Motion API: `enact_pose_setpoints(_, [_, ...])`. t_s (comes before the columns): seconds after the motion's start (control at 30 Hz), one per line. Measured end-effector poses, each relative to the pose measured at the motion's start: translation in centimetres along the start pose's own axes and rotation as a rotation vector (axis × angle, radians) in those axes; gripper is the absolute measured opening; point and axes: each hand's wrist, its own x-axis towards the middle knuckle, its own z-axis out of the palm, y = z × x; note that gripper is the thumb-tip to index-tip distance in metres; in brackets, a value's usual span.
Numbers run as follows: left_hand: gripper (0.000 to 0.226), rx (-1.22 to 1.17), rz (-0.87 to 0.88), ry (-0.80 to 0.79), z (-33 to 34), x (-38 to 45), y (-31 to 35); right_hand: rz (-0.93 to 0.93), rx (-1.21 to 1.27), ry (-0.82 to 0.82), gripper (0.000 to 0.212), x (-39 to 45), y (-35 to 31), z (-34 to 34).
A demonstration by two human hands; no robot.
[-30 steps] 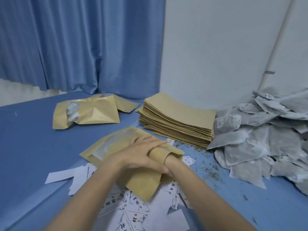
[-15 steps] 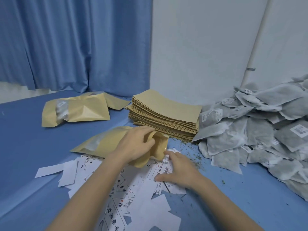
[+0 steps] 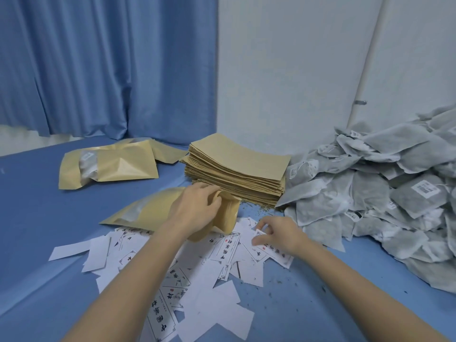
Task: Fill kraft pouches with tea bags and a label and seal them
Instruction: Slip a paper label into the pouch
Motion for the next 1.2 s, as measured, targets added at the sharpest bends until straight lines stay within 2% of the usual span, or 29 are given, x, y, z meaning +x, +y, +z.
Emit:
enact_pose_setpoints(0.1, [0.032, -0.006, 0.005, -0.007, -0.1, 0.1, 0.2, -0.053, -0.013, 0.036, 0.022, -0.1, -0.3, -1.2])
enact_pose_setpoints(0.17, [0.029, -0.005, 0.005, -0.012, -0.3, 0.2, 0.5, -0.106, 0.004, 0.070, 0.022, -0.5, -0.7, -1.9])
enact_pose_setpoints(0.3, [0.029, -0.001, 0.006, -0.022, -0.5, 0.1, 0.7, -0.367, -0.021, 0.201, 0.019, -1.4, -1.7, -3.2])
enact_pose_setpoints(0.43, [0.034, 0.002, 0.026, -0.005, -1.1, 0.1, 0.9, -0.547, 0.239, 0.370, 0.023, -2.0, -4.6, -3.1])
enact_pose_setpoints(0.63, [0.033, -0.033, 0.072, 0.023, -3.1, -0.3, 1.2, -0.732, 0.020, 0.505, 0.011, -0.1, -7.6, -0.8])
enact_pose_setpoints(0.73, [0.032, -0.050, 0.079, 0.043, -3.8, -0.5, 1.0, -0.801, -0.146, 0.556, 0.014, 0.8, -8.4, -0.5])
enact_pose_setpoints(0.8, [0.030, -0.075, 0.097, 0.070, -4.2, -0.5, 1.0, -0.808, -0.248, 0.531, 0.011, 1.5, -9.1, -0.7])
enact_pose_setpoints(0.87, [0.029, -0.123, 0.106, 0.088, -4.6, -0.5, 1.3, -0.726, -0.426, 0.386, 0.008, 2.4, -9.9, -0.5])
enact_pose_setpoints(0.93, [0.029, -0.126, 0.137, 0.066, -4.7, -0.3, 1.6, -0.590, -0.564, 0.243, 0.020, 3.3, -10.7, -0.1])
enact_pose_setpoints(1.0, [0.029, -0.122, 0.181, 0.044, -4.9, -0.3, 1.8, -0.490, -0.459, 0.179, 0.026, 3.6, -11.6, -0.6])
enact_pose_setpoints(1.07, [0.035, -0.243, 0.205, 0.032, -5.3, -0.2, 1.8, -0.505, -0.273, 0.189, 0.029, 3.7, -12.2, -1.6])
enact_pose_setpoints(1.13, [0.059, -0.428, 0.203, -0.037, -6.3, -0.1, 1.4, -0.539, -0.183, 0.197, 0.033, 3.9, -12.6, -2.8])
enact_pose_setpoints(1.2, [0.083, -0.575, 0.244, -0.160, -7.5, -0.2, 1.0, -0.437, -0.146, 0.182, 0.052, 4.3, -12.7, -4.1])
